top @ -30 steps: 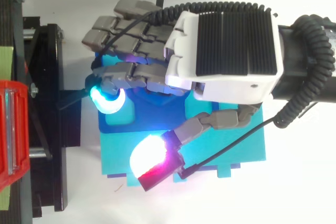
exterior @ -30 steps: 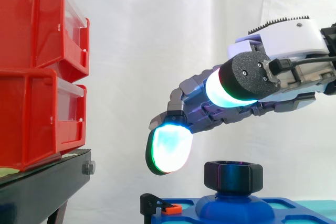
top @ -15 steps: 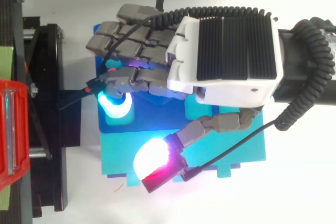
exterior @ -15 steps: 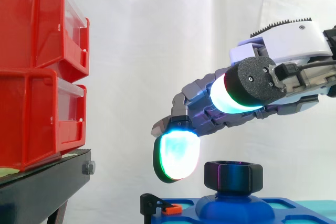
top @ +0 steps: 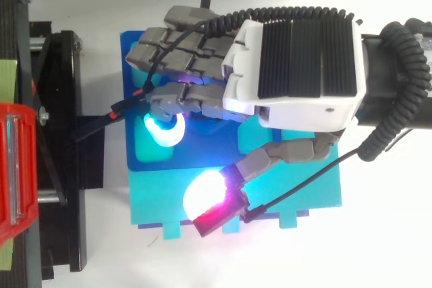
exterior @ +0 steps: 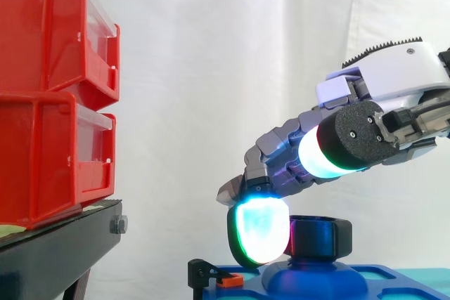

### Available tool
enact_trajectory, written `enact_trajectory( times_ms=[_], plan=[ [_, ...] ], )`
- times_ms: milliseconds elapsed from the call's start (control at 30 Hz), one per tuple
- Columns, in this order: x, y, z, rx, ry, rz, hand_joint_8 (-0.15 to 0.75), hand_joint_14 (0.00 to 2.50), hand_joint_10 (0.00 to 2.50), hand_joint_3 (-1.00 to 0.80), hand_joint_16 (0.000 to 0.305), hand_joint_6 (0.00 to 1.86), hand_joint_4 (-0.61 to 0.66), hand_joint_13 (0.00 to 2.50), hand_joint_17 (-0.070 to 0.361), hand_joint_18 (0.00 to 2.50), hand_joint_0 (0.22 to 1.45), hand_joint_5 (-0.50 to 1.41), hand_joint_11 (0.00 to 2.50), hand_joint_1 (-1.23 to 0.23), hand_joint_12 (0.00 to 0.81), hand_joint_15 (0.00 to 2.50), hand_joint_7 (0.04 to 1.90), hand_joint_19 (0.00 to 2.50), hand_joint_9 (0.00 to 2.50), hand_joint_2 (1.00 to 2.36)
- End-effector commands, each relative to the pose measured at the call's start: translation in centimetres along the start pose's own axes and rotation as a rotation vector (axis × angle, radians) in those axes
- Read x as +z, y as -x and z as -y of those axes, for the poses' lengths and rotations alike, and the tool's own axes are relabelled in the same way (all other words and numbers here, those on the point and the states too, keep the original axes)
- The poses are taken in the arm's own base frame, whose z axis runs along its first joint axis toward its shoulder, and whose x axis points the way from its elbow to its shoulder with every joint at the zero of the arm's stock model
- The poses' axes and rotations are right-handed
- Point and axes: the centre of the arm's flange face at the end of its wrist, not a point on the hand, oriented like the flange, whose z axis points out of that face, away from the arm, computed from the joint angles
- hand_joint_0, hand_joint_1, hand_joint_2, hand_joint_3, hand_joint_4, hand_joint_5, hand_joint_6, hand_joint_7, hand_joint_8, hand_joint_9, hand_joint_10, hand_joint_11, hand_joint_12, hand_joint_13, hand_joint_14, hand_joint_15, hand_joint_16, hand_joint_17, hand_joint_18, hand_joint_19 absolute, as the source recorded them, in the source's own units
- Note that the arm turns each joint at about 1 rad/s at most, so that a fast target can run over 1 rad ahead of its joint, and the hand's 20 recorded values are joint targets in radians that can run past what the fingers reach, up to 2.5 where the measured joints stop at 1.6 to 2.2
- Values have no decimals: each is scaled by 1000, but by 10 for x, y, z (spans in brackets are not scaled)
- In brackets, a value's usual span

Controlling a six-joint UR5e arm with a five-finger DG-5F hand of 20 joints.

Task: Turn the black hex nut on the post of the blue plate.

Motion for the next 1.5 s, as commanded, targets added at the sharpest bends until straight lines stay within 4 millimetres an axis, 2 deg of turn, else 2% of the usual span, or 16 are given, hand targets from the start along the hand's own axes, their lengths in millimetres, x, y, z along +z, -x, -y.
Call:
enact_trajectory(
  times_ms=[0, 467, 1200, 1467],
  plan=[
    [0, 1, 0, -2, 0, 0, 231, 0, 0, -500, 58, 501, 204, 102, 130, 0, 469, -210, 26, -320, 367, 37, 1139, 76, 113, 1000],
    [-1, 2, 6, -1, 1, -2, 233, 0, 0, -500, 58, 501, 206, 102, 130, 0, 469, -210, 36, -321, 366, 34, 1156, 74, 116, 1000],
    [-8, 23, 51, -7, 43, -18, 243, 1, 0, -500, 58, 501, 214, 140, 132, 0, 470, -205, 15, -344, 373, 14, 1141, 51, 153, 1000],
    [-9, 26, 59, -7, 52, -22, 243, 1, 0, -500, 58, 501, 214, 141, 132, 0, 471, -205, 16, -344, 373, 19, 1143, 51, 154, 1000]
  ],
)
